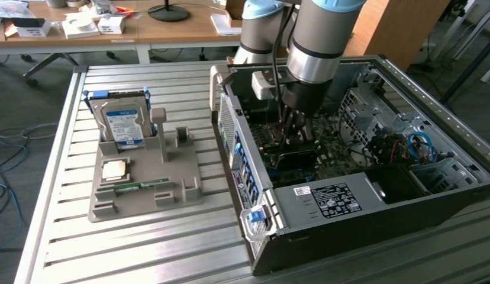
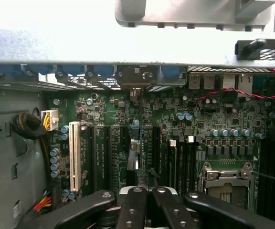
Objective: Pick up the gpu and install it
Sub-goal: 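Press down on the gpu until it lock into place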
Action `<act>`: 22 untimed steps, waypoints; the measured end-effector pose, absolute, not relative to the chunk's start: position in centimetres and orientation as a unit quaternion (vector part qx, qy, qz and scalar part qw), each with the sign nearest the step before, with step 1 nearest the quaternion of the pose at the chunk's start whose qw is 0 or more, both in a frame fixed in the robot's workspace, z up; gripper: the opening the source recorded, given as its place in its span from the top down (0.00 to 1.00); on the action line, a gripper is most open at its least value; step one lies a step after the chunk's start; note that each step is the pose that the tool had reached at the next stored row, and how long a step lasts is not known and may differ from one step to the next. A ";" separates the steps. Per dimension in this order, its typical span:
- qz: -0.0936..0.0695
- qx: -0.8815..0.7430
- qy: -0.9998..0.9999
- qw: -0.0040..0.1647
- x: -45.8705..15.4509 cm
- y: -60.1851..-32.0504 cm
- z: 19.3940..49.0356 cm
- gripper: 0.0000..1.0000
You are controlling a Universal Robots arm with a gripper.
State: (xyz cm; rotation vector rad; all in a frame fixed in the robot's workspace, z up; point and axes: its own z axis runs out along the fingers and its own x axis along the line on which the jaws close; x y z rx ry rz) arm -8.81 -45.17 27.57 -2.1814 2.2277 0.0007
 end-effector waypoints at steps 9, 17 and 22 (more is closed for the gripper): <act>0.000 -0.700 0.714 0.012 -8.8 -45.2 28.7 0.89; 0.000 -0.700 0.714 0.012 -8.6 -45.2 28.7 0.89; 0.000 -0.700 0.714 0.012 -8.1 -45.2 28.7 0.89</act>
